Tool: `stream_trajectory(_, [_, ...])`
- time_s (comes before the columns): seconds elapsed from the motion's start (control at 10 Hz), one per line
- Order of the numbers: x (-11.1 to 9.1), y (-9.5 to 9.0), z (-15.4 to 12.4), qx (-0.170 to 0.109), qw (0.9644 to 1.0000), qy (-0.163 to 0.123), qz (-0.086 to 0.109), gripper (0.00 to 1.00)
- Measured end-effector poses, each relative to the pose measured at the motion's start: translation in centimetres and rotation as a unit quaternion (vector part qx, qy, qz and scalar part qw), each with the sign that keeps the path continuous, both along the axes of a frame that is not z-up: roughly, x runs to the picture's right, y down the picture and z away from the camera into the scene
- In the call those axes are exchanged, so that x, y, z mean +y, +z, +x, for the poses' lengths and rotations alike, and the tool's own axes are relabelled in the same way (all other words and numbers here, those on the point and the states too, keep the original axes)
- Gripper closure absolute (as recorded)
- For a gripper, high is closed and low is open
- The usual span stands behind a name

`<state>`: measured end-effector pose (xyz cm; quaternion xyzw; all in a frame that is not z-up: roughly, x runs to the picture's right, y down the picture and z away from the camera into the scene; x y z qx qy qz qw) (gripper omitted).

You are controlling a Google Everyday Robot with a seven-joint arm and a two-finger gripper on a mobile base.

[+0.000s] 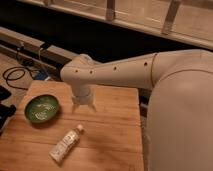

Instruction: Place the bottle in the ceramic bowl

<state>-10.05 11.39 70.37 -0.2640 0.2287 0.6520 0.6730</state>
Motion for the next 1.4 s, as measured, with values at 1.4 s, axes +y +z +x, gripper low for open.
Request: stream_trajectory(1.4, [6.6,-1.5,-5.0,-0.032,0.9991,-0.012,0.023,0.35])
